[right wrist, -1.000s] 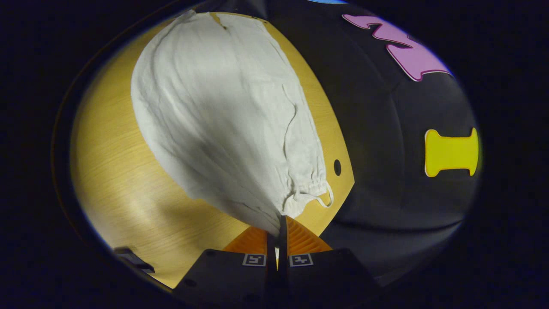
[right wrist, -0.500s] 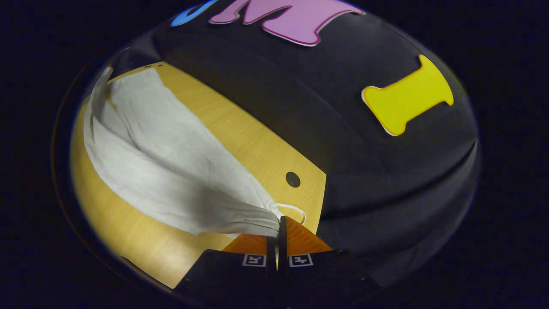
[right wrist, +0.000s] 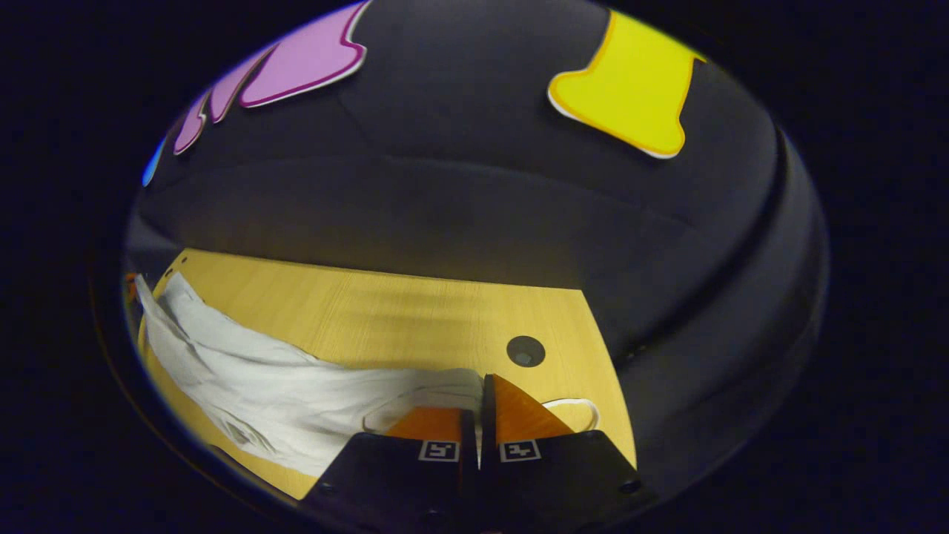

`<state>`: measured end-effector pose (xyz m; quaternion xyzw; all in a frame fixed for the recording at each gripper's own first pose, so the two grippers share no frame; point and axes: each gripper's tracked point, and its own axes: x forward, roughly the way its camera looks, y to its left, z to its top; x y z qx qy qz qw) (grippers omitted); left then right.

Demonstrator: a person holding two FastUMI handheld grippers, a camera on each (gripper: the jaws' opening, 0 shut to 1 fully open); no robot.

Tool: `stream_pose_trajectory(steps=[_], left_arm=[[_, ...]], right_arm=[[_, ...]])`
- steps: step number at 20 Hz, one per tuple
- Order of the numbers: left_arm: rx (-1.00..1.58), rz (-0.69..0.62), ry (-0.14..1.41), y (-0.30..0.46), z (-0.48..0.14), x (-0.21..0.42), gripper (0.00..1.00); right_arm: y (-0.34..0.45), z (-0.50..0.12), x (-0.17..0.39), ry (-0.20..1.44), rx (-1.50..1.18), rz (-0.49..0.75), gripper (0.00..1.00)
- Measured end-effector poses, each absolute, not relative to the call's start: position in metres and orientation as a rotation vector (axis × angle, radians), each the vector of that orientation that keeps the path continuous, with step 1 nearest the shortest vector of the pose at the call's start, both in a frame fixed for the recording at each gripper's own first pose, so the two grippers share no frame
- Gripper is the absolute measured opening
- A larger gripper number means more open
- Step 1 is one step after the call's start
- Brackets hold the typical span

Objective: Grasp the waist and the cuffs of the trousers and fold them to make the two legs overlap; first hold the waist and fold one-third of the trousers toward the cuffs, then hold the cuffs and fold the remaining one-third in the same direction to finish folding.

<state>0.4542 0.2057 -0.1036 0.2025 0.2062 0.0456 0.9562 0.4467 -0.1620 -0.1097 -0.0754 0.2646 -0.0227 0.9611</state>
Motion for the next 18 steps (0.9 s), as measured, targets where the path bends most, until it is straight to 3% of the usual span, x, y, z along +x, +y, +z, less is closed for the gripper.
stream_pose_trajectory(steps=[3,4,5,6,9,10,12,18], left_arm=[[0.325,0.156,0.433,0.209,-0.127,0.470,0.05],[0.279,0.168,0.428,0.207,-0.132,0.470,0.05],[0.231,0.166,0.430,0.202,-0.136,0.468,0.07],[0.218,0.177,0.447,0.204,-0.142,0.466,0.09],[0.190,0.221,0.462,0.208,-0.140,0.452,0.69],[0.155,0.219,0.440,0.204,-0.132,0.446,0.88],[0.101,0.221,0.378,0.200,-0.109,0.435,0.95],[0.062,0.169,0.220,0.175,-0.043,0.377,0.96]], right_arm=[[-0.170,-0.124,0.457,0.587,-0.085,-0.081,0.11],[-0.172,-0.134,0.457,0.604,-0.092,-0.079,0.18],[-0.176,-0.139,0.456,0.614,-0.114,-0.085,0.20],[-0.180,-0.141,0.454,0.619,-0.128,-0.083,0.40],[-0.184,-0.146,0.438,0.609,-0.135,-0.086,1.00],[-0.187,-0.143,0.432,0.596,-0.130,-0.099,0.98],[-0.196,-0.138,0.417,0.557,-0.084,-0.136,0.98],[-0.227,-0.143,0.386,0.464,0.148,-0.252,0.98]])
